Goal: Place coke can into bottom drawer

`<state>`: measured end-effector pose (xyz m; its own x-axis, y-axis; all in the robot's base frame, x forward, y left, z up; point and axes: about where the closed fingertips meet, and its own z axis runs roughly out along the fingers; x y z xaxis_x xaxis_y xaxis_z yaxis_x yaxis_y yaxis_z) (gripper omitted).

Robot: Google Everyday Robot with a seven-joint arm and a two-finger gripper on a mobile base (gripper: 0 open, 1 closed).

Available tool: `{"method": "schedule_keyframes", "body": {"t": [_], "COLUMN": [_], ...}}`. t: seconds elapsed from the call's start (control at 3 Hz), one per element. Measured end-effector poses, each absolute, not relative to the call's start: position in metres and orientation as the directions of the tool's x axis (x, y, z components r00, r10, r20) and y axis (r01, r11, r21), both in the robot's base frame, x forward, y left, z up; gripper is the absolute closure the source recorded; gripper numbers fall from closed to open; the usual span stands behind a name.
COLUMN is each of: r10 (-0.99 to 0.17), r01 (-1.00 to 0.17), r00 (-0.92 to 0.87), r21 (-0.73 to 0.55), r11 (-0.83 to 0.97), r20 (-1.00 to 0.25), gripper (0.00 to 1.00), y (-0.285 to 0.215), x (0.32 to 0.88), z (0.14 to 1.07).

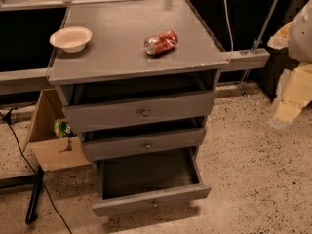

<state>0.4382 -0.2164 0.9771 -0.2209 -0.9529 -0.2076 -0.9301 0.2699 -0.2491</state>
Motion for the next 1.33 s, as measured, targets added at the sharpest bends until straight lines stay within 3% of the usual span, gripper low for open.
{"method": "schedule_keyframes", "body": {"t": [0.67, 1.33], "r10": [-0.964, -0.975], "r01": [-0.929, -0.916], "r00": [-0.161, 0.132], "r21": [-0.299, -0.398], "r11": [0.22, -0.051], "r20": [-0.211, -0.179], "gripper": [0.0, 0.0], "y": [-0.209, -0.178], "x": [0.452, 0.51], "z": [0.983, 0.991]}}
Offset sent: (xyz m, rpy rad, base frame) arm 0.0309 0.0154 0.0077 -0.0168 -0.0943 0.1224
